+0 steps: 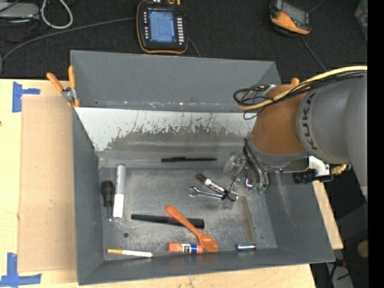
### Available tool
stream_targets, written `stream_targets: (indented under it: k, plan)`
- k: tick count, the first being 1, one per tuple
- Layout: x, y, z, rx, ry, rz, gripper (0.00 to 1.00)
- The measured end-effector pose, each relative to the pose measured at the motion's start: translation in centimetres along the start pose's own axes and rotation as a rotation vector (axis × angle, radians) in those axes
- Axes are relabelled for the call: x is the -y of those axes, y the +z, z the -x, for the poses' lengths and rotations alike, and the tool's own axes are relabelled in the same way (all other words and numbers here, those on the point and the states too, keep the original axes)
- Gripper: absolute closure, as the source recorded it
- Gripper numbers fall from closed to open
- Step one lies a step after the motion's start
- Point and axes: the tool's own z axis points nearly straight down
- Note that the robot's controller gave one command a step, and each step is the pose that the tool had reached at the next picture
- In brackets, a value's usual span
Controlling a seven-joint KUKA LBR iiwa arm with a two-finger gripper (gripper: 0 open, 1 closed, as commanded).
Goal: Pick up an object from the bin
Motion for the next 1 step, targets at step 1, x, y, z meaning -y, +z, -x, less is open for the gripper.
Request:
stream_targets:
  k: [1]
  plan:
    - [-3.13, 2.91, 1.48, 0.02, 0.275, 0.003, 0.0]
